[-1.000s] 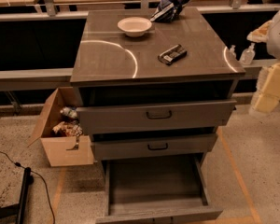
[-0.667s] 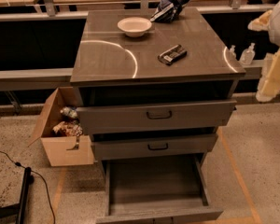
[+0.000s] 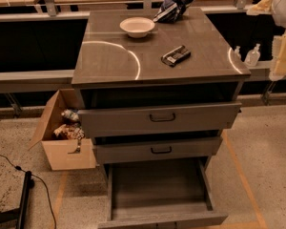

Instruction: Place rxbar chocolate into bottom drawer

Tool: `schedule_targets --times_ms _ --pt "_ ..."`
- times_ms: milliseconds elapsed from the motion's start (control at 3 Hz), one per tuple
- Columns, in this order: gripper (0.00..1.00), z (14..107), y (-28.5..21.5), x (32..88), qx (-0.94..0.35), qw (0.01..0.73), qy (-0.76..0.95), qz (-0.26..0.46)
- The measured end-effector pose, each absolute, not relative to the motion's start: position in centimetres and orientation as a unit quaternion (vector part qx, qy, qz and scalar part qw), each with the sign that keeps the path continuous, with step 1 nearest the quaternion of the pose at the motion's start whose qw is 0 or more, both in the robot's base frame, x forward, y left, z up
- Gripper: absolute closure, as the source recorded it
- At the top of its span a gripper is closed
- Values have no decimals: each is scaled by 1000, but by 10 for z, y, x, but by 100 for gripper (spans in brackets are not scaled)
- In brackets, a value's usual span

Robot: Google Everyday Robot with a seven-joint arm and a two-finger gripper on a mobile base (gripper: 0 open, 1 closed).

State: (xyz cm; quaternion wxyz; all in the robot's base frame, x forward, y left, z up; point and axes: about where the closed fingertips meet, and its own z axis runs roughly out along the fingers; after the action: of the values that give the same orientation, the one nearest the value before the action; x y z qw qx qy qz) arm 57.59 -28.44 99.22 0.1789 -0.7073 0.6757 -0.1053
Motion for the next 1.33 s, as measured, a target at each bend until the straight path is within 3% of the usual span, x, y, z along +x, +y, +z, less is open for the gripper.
schedule_targets --times_ms 1000,1333 --pt "0 976 -272 656 -728 189 651 -108" --pt "0 968 -259 685 -712 258 649 -71"
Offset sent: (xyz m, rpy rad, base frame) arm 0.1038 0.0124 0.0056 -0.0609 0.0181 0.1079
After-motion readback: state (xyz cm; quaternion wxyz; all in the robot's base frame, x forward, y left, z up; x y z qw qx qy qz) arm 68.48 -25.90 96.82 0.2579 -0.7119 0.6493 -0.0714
